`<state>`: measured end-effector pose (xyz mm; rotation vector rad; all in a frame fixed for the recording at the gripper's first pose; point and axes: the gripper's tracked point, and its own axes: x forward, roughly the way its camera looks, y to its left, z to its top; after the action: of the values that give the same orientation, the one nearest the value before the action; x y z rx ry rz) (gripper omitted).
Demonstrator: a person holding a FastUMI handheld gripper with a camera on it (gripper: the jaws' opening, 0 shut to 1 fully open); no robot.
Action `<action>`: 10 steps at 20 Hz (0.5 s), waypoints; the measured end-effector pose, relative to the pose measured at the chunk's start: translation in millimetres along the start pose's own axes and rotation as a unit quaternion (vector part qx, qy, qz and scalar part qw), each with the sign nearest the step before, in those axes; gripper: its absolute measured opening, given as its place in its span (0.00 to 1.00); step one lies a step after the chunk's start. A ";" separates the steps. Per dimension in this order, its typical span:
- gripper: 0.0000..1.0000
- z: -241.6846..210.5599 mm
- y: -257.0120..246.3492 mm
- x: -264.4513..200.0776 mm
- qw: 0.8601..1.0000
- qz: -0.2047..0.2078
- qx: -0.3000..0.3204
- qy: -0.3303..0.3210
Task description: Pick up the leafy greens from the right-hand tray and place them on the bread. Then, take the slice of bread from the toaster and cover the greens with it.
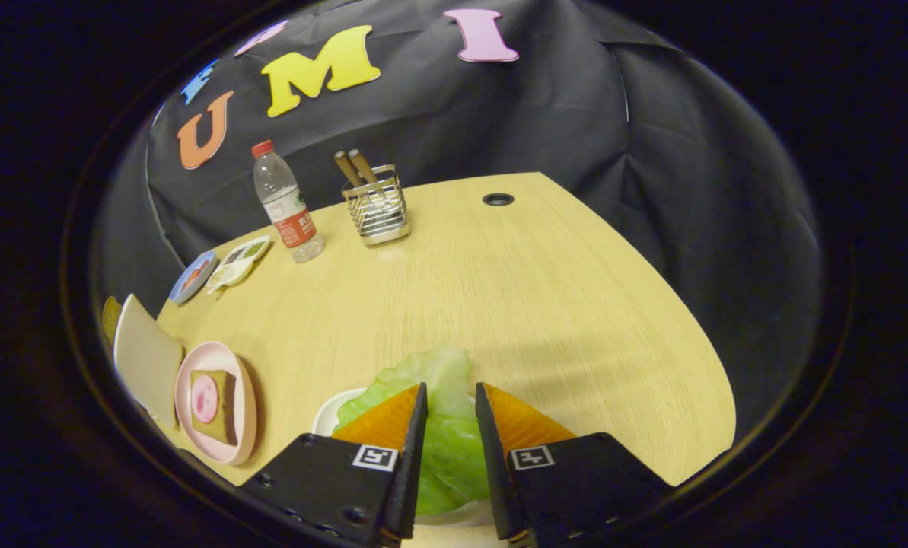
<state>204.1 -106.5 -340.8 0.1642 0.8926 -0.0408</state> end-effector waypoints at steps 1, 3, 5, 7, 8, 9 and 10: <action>0.39 -0.4 2.6 0.4 1.000 0.005 -0.001 0.002; 0.39 -7.1 5.5 3.3 1.000 0.008 -0.006 0.016; 0.29 -12.0 6.0 5.8 1.000 0.004 -0.013 0.022; 0.10 -11.2 -1.5 5.9 1.000 -0.015 -0.007 0.025; 0.09 -11.7 1.1 6.6 1.000 -0.013 -0.010 0.024; 0.09 -9.5 -2.0 5.1 1.000 -0.020 -0.015 0.019; 0.09 -8.5 -7.5 6.1 0.999 -0.034 -0.017 0.011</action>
<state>200.6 -112.3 -351.8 0.1024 0.9196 -0.0878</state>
